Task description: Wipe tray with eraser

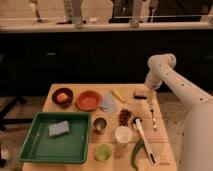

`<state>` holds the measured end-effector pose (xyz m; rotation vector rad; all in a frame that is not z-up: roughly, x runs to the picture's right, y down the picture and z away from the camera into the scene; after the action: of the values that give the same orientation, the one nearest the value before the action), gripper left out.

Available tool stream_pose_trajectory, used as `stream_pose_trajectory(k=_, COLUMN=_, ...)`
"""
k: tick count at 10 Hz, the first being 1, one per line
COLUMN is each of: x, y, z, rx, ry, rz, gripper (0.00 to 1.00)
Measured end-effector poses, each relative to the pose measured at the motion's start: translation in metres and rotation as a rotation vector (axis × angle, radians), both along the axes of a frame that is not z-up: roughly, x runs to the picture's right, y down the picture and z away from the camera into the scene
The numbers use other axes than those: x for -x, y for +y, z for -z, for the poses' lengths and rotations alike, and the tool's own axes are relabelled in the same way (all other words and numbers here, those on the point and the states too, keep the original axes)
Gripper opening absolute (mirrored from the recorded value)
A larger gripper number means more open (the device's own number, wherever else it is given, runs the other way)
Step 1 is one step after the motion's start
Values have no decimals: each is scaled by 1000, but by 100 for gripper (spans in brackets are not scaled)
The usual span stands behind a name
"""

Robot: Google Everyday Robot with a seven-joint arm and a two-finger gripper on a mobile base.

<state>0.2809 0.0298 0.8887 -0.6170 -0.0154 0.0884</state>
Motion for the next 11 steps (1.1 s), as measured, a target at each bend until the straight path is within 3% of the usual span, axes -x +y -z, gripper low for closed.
stream_pose_trajectory(k=4, x=-20, y=2, z=-20, rx=27, ry=13, rz=-29, gripper=80)
stream_pose_trajectory(k=11, x=-19, y=8, z=-34, rx=9, ry=-21, rz=-61, gripper=80)
